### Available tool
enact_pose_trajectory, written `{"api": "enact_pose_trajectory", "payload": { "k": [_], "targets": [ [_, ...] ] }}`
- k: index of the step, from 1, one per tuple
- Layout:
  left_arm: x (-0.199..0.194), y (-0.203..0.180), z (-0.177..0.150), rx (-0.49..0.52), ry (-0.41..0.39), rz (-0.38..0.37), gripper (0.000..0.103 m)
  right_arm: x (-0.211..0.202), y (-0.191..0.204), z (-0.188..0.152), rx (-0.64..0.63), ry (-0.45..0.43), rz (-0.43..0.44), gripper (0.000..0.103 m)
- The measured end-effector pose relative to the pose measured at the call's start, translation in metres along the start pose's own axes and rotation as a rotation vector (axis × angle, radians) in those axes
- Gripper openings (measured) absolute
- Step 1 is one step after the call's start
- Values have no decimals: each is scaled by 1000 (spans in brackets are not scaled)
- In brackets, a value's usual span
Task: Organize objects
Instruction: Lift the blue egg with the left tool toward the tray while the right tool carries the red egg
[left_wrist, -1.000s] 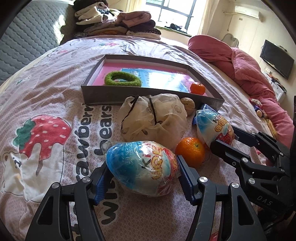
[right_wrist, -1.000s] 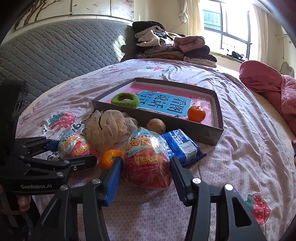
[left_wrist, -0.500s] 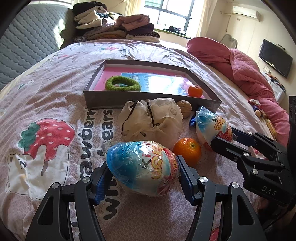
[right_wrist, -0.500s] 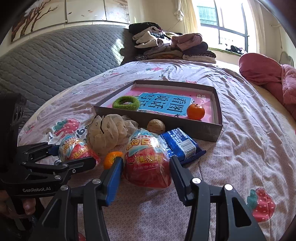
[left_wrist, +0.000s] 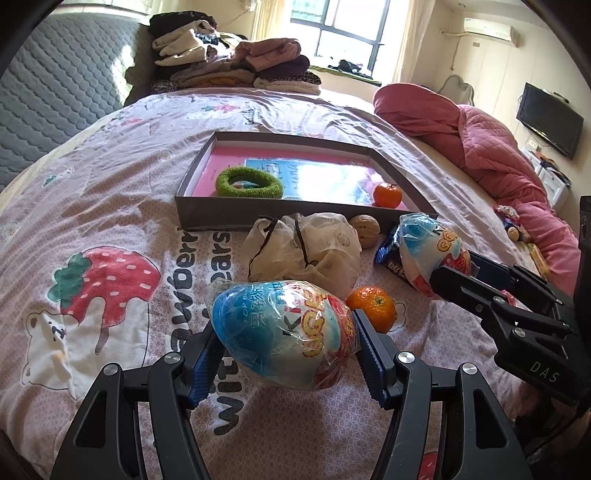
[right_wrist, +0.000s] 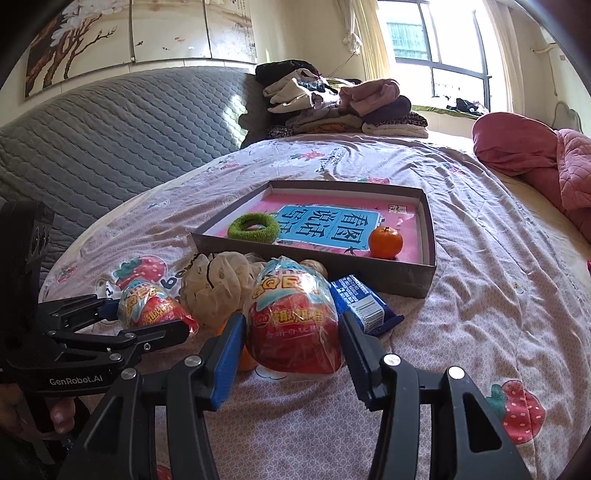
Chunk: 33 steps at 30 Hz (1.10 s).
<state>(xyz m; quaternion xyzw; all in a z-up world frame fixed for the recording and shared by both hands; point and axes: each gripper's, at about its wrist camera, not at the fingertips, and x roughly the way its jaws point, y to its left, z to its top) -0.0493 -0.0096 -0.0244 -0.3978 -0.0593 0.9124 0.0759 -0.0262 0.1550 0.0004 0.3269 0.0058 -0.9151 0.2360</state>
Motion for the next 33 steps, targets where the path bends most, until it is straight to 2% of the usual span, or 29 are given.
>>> {"api": "enact_pose_trajectory", "payload": {
  "k": [23,33],
  "targets": [
    [-25,-4,25,1,-88,8,67,-22,10,17,-10,-93,1,52],
    [-31,-9,38,2,-124,18,67,-28,12,25,-7,-122,-29,52]
  ]
}}
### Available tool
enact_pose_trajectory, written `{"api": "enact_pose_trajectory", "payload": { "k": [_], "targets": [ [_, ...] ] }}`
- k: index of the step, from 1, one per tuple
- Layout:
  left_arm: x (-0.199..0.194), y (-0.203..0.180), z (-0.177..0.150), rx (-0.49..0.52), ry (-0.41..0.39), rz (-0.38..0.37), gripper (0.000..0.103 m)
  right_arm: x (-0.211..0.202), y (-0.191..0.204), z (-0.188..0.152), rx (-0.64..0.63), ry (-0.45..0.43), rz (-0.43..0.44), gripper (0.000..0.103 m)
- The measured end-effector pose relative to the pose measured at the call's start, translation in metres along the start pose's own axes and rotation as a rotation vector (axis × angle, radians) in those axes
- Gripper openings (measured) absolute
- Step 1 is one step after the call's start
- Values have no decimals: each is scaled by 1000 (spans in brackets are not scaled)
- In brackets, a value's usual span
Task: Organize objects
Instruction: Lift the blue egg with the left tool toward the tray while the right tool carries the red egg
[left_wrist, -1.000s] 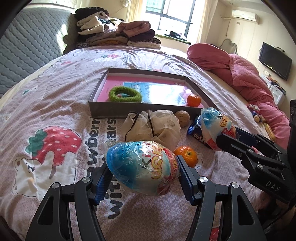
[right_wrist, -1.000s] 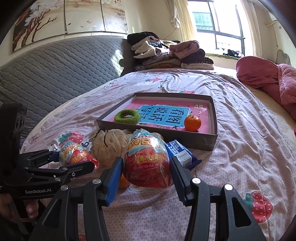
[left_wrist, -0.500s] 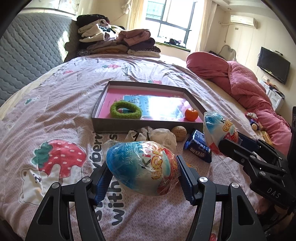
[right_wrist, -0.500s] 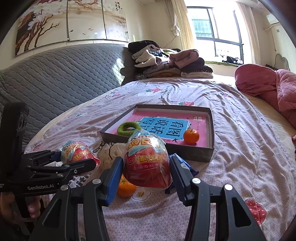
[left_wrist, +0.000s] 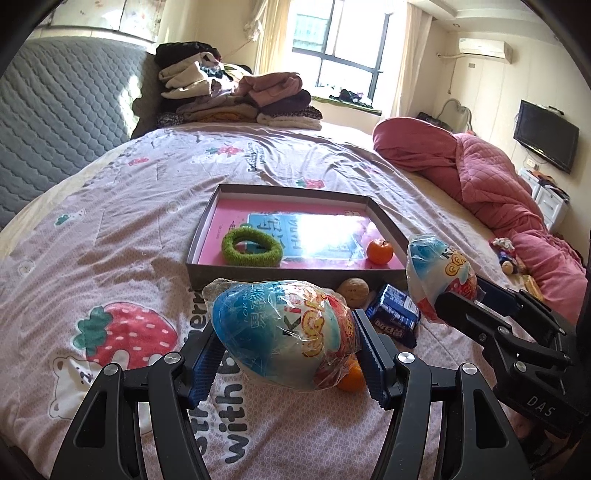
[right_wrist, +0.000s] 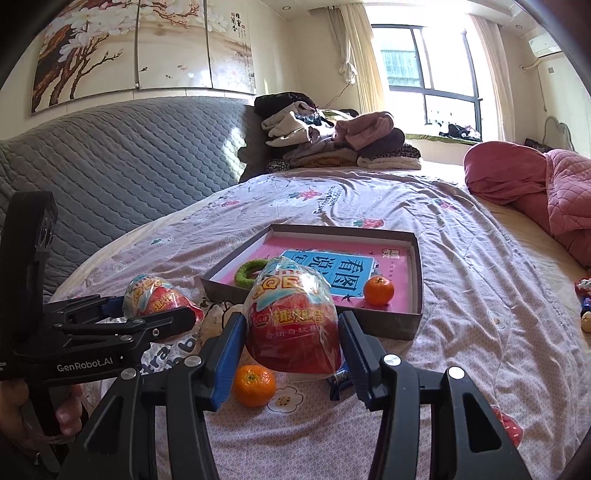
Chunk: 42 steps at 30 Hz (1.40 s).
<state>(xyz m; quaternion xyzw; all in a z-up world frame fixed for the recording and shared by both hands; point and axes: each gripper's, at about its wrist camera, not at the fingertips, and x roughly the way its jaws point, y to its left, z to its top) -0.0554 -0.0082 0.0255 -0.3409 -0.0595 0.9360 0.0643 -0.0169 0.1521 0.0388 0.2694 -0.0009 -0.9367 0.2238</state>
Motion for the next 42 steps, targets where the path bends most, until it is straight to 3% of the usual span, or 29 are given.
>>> {"api": "enact_pose_trajectory", "payload": {
  "k": [42],
  "targets": [
    [36,23,83,17,-79,52,67,40,-24,55,-55,-27,-68,52]
  ]
}}
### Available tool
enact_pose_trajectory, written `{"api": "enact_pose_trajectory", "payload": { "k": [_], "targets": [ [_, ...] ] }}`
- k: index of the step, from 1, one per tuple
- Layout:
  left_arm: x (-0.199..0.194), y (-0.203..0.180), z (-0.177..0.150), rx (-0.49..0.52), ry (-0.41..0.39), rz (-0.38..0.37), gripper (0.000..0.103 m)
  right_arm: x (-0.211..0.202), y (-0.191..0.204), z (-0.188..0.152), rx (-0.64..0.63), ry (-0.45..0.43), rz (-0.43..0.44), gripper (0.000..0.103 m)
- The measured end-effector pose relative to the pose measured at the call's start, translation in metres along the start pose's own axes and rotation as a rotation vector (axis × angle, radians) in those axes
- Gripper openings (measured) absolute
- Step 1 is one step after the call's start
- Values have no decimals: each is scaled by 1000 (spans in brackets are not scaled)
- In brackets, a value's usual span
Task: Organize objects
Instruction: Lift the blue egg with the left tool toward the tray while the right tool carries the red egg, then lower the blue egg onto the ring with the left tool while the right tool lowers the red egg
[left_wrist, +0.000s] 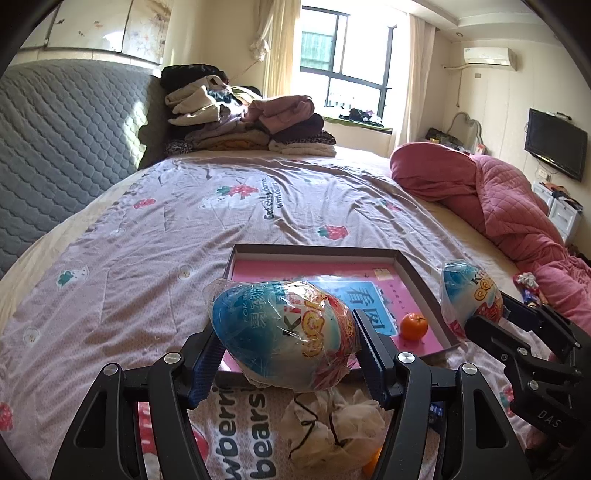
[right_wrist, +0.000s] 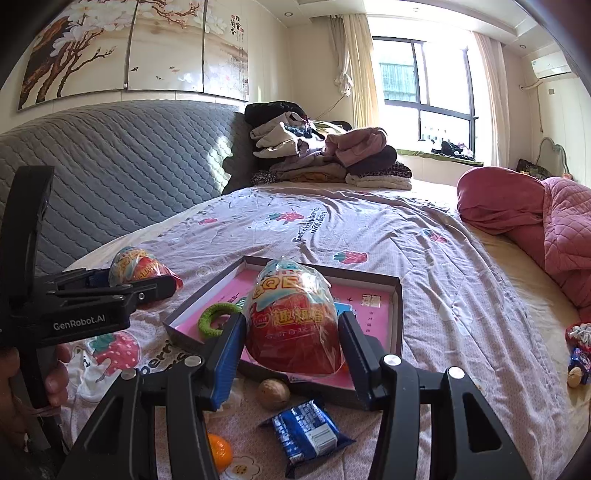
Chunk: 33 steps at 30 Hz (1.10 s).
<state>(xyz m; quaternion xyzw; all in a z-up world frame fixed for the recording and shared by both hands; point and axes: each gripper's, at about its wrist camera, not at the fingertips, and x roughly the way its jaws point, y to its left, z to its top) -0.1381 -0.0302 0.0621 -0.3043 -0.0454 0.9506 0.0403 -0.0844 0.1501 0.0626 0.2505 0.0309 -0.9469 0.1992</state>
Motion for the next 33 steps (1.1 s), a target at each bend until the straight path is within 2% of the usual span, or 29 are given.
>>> {"api": "enact_pose_trajectory", "payload": {
  "k": [15,33],
  "targets": [
    [30,10,27,19,-1,36,67,37,-3,13,-36,21,-6,52],
    [82,20,22,15,70,51,67,88,-6,3,-54,116,0,52]
  ]
}}
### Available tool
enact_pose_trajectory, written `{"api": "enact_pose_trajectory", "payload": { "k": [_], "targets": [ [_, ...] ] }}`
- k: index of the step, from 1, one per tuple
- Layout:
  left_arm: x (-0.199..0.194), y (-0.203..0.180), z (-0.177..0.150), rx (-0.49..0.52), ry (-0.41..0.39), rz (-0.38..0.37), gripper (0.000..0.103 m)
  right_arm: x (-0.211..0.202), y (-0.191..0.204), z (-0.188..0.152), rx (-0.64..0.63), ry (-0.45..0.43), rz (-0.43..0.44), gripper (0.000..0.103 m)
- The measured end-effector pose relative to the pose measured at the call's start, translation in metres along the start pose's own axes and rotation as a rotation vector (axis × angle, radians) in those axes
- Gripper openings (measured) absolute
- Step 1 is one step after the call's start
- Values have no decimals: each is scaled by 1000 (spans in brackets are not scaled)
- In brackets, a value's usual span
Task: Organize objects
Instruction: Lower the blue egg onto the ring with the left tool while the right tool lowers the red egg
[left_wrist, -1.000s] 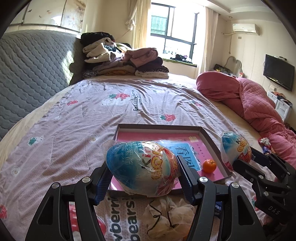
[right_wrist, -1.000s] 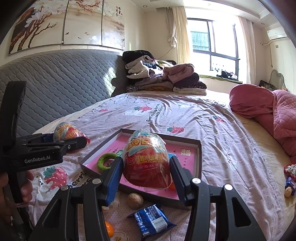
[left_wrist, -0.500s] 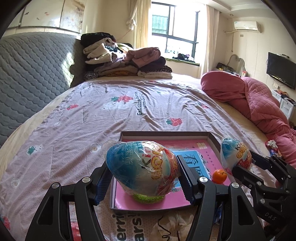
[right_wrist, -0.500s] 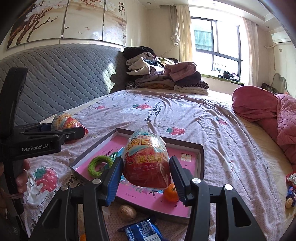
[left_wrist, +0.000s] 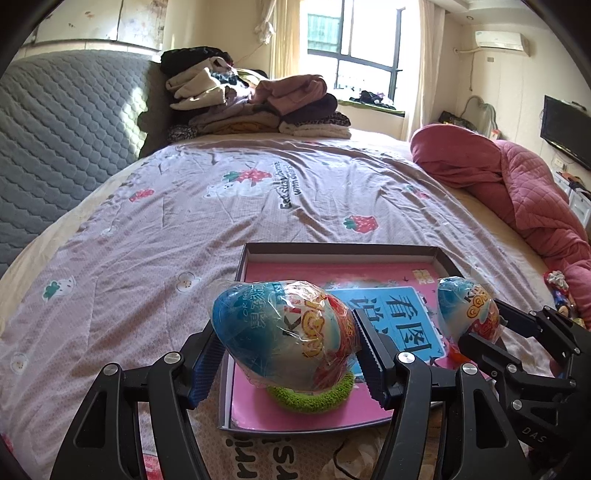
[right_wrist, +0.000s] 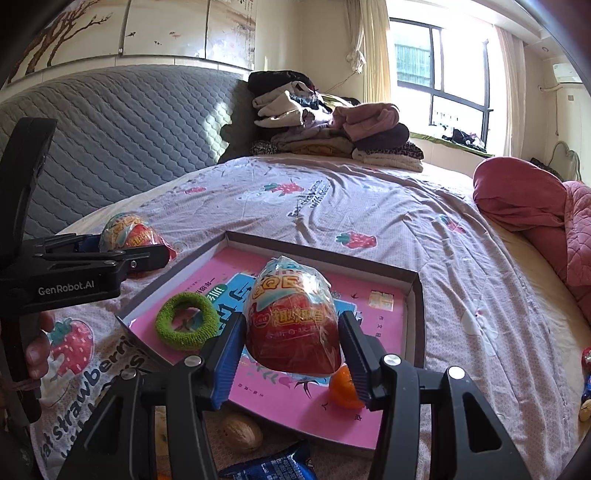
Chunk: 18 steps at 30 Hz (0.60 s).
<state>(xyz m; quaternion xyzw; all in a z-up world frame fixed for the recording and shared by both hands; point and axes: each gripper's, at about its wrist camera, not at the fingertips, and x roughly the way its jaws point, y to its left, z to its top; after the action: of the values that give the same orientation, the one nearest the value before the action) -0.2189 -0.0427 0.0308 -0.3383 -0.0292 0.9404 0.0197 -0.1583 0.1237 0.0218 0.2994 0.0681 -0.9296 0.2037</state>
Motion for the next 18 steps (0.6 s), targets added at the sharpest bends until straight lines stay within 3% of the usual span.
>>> {"api": "enact_pose_trajectory", "payload": {
  "k": [18],
  "targets": [
    [41,-8,-11,26,68,13,67,33,2,-12,-15,76,6,52]
  ]
}}
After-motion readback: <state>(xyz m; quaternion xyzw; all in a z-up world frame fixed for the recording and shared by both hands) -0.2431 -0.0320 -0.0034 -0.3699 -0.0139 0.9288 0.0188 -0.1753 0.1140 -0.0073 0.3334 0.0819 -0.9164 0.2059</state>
